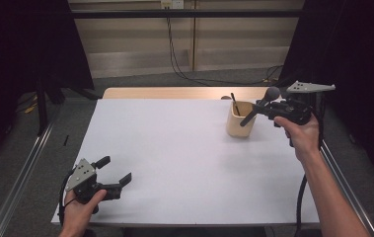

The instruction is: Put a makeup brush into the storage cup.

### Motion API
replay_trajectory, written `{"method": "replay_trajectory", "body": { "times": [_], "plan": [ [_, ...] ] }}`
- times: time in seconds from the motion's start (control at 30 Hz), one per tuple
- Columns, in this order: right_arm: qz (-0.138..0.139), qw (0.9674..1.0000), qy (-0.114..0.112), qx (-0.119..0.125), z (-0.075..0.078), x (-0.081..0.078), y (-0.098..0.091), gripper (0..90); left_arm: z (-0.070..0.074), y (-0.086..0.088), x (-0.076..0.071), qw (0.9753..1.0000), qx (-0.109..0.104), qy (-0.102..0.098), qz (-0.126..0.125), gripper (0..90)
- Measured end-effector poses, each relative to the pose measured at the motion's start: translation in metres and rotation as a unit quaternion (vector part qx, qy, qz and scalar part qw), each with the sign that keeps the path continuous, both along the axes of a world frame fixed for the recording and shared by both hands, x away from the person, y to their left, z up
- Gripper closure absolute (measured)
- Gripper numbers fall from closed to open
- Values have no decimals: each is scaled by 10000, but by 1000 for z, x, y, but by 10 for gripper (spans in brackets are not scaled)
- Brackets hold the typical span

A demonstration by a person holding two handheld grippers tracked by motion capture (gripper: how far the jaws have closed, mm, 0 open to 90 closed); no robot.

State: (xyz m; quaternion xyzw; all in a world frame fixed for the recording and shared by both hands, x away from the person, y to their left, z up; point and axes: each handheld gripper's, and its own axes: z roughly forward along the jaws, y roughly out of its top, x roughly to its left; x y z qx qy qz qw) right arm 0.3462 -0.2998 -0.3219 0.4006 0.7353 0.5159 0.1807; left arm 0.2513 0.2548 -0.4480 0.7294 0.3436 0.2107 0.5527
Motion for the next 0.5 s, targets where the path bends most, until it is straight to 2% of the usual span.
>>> {"method": "replay_trajectory", "body": {
  "times": [0.2, 0.5],
  "plan": [
    [-179, 9998, -14, -79, 10, 11, -4, 713, 0, 1, 0, 10000, -18, -10, 36, 34],
    [-298, 9993, 44, -222, 11, 31, -3, 713, 0, 1, 0, 9999, 1, -10, 137, 34]
  ]
}}
